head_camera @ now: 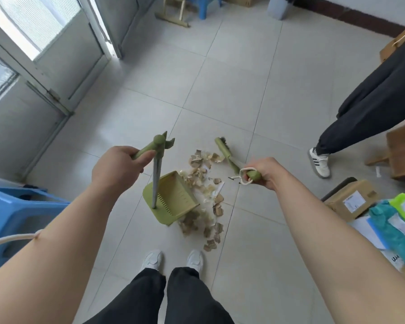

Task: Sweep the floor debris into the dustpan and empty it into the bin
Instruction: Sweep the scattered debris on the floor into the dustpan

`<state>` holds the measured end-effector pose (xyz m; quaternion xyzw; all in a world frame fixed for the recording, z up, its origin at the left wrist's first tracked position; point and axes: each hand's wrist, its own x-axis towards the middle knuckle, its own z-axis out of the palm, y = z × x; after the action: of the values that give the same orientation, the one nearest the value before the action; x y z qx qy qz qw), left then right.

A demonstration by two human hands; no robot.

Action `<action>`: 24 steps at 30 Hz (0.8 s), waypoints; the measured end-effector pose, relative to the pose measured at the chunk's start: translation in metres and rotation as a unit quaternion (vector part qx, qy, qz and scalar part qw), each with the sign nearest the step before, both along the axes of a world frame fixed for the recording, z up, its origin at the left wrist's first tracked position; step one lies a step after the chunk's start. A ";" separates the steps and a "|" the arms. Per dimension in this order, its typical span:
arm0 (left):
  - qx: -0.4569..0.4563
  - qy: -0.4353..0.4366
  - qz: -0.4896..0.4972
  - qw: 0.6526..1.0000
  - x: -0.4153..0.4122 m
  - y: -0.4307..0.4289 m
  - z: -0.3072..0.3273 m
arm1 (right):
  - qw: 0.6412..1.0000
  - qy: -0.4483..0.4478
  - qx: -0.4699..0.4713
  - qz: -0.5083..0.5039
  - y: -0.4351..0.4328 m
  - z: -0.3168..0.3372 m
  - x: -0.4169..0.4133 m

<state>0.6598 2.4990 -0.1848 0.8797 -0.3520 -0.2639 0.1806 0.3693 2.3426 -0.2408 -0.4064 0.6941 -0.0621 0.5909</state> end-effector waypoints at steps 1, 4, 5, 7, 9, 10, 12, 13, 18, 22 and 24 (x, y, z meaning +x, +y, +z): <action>-0.002 0.000 0.009 1.000 0.002 0.003 0.000 | 1.000 0.014 -0.003 0.018 -0.007 -0.004 0.006; -0.012 -0.001 0.043 0.999 0.008 0.014 0.000 | 0.998 0.037 0.002 0.059 -0.024 -0.014 0.026; -0.014 -0.004 0.052 0.999 0.010 0.018 0.000 | 0.996 0.044 0.003 0.075 -0.027 -0.018 0.033; -0.017 -0.004 0.069 0.997 0.011 0.026 0.000 | 0.991 0.067 0.007 0.112 -0.029 -0.026 0.044; -0.018 -0.002 0.087 0.996 0.012 0.035 -0.001 | 0.985 0.079 0.023 0.154 -0.028 -0.036 0.051; -0.016 -0.003 0.094 0.995 0.012 0.039 -0.001 | 0.981 0.081 0.032 0.172 -0.025 -0.039 0.054; -0.010 -0.006 0.107 0.994 0.012 0.048 -0.003 | 0.968 0.105 0.041 0.224 -0.017 -0.048 0.056; -0.005 -0.009 0.113 0.994 0.012 0.052 -0.003 | 0.960 0.121 0.042 0.249 -0.011 -0.051 0.056; -0.001 -0.020 0.114 0.993 0.011 0.067 -0.004 | 0.931 0.189 0.054 0.307 0.004 -0.052 0.049; 0.006 -0.030 0.097 0.995 0.014 0.077 -0.003 | 0.890 0.256 0.073 0.371 0.025 -0.044 0.043; 0.009 -0.035 0.086 0.996 0.016 0.083 -0.003 | 0.881 0.263 0.095 0.382 0.042 -0.042 0.037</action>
<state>0.6759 2.5821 -0.1881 0.9171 -0.2787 -0.2193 0.1823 0.4067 2.3843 -0.2829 -0.5829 0.6175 0.3439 0.4008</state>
